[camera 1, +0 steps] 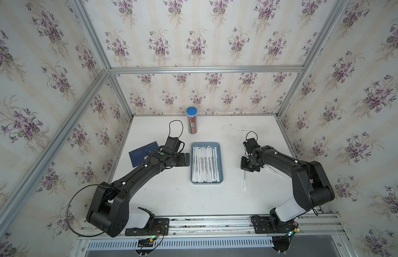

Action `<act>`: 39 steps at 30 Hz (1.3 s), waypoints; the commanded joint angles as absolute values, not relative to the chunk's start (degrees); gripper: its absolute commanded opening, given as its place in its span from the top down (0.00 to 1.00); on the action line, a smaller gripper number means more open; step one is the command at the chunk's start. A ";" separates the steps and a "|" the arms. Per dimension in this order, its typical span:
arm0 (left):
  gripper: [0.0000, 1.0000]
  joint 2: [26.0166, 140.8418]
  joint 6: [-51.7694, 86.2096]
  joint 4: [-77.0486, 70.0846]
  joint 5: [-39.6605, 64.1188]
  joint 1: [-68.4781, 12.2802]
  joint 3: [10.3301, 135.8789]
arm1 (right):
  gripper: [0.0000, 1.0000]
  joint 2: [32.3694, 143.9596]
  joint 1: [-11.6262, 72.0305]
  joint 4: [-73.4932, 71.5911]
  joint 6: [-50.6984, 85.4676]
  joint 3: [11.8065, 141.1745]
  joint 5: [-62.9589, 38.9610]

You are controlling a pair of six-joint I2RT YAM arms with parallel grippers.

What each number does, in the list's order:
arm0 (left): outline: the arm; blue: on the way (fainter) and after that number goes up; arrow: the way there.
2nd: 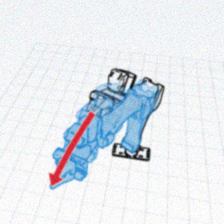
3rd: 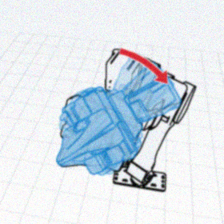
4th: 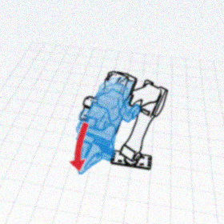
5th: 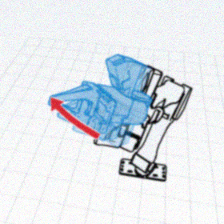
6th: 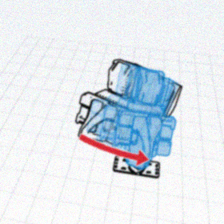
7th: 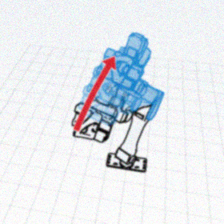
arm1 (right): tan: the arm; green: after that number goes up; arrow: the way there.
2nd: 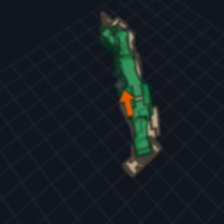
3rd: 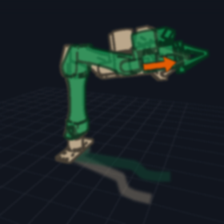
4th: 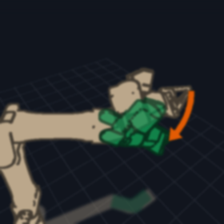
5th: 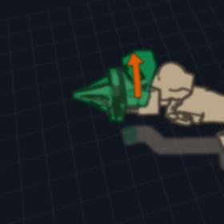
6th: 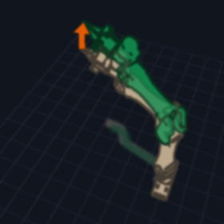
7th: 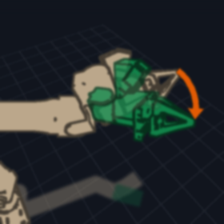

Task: Put the straws into the storage box
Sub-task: Pick up the straw from the center of the board, then place the straw in the storage box.

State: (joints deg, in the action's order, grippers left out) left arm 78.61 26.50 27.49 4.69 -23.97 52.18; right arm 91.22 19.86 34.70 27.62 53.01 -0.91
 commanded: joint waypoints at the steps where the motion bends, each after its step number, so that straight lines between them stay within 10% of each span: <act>1: 0.00 78.16 25.81 27.29 3.82 -23.99 51.79 | 0.90 91.11 22.68 37.53 30.72 56.07 -1.05; 29: 0.00 75.97 24.08 26.02 2.07 -23.55 49.75 | 0.91 101.52 28.81 12.30 52.51 66.74 -48.55; 39: 0.00 75.22 23.73 26.77 1.50 -23.46 49.44 | 0.93 108.10 29.01 25.46 42.40 78.13 -30.71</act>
